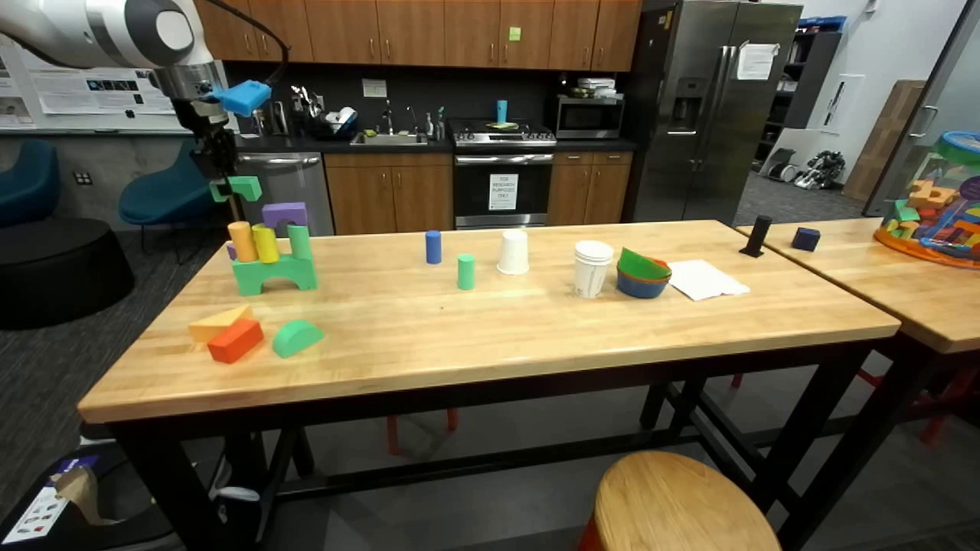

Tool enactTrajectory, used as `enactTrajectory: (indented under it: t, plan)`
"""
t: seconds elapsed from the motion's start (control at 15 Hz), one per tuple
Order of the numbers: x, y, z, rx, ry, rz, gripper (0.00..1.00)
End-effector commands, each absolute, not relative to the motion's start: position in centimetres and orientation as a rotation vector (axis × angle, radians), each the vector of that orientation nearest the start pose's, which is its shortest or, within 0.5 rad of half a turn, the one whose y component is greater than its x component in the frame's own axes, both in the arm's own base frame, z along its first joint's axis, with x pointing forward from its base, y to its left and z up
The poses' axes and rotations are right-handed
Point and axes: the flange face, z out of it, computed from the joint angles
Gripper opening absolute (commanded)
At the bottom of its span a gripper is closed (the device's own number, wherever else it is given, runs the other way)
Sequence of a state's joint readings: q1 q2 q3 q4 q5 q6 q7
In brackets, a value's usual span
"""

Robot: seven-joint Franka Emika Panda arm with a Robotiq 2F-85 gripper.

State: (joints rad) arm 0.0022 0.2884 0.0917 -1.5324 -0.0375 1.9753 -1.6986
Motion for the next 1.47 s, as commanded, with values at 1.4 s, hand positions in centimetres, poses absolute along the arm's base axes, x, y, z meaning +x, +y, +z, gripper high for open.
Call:
enactTrajectory:
  t: [1.4]
  plan:
    - [65.4,4.6,49.0,1.851,2.452,0.110,0.15]
